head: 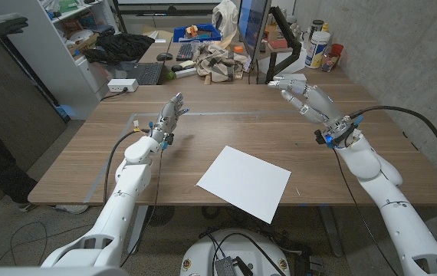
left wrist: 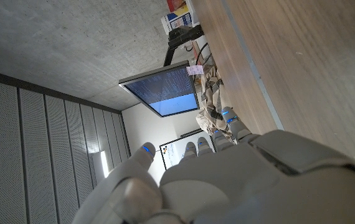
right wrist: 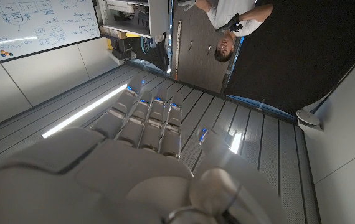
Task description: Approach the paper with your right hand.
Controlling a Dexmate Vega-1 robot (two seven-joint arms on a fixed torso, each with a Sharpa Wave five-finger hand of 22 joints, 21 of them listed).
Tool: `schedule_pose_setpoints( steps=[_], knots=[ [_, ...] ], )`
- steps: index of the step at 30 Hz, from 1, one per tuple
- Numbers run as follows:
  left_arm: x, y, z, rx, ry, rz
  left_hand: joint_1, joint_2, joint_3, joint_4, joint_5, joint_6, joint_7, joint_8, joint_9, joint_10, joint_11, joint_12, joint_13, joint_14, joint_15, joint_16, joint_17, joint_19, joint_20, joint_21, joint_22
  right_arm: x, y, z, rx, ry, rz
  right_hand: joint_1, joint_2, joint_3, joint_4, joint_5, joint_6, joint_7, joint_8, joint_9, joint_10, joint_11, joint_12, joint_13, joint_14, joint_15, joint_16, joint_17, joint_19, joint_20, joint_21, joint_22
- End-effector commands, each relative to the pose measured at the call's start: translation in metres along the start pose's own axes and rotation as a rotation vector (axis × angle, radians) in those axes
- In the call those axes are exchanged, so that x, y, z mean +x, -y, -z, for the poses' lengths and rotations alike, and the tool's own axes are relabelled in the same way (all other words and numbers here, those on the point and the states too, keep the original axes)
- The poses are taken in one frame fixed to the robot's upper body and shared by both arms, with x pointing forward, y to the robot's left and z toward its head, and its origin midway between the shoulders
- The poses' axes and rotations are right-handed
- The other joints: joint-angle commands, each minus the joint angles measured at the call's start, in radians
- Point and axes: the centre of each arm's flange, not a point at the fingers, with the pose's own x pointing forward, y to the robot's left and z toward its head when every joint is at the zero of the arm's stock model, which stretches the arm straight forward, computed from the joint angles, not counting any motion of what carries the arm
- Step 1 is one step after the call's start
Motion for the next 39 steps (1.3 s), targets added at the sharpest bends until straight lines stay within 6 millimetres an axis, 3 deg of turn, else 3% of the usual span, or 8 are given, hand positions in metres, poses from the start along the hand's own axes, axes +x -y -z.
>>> schedule_pose_setpoints(
  steps=[1,39],
  knots=[
    [0.001,-0.001,0.001,0.007,0.000,0.006,-0.007,0.072,0.005,-0.002,0.004,-0.051,-0.008,0.005,0.006,-0.020,-0.006,0.003,0.002,-0.082,-0.057,0.004,0.002,-0.125,-0.073,-0.003,0.004,0.005,-0.007,-0.009,-0.041,0.051,-0.066,0.004,0.002,0.009,0.001,0.004,0.003,-0.004,-0.004,0.003,-0.001,-0.005,-0.005,0.001,0.007,-0.054,-0.001,0.002,-0.002,-0.072,-0.001,0.003],
    [-0.001,-0.010,0.005,0.021,-0.003,0.017,-0.006,0.073,0.006,-0.002,0.004,-0.050,-0.008,0.004,0.006,-0.019,-0.004,0.003,0.002,-0.081,-0.058,0.004,0.002,-0.123,-0.070,-0.011,0.004,0.018,-0.035,-0.029,-0.144,0.159,-0.208,0.000,0.002,0.018,-0.002,0.005,0.008,-0.007,-0.011,0.003,0.003,-0.008,-0.014,0.001,0.007,-0.056,-0.005,0.002,-0.003,-0.072,-0.007,0.003]
  ],
)
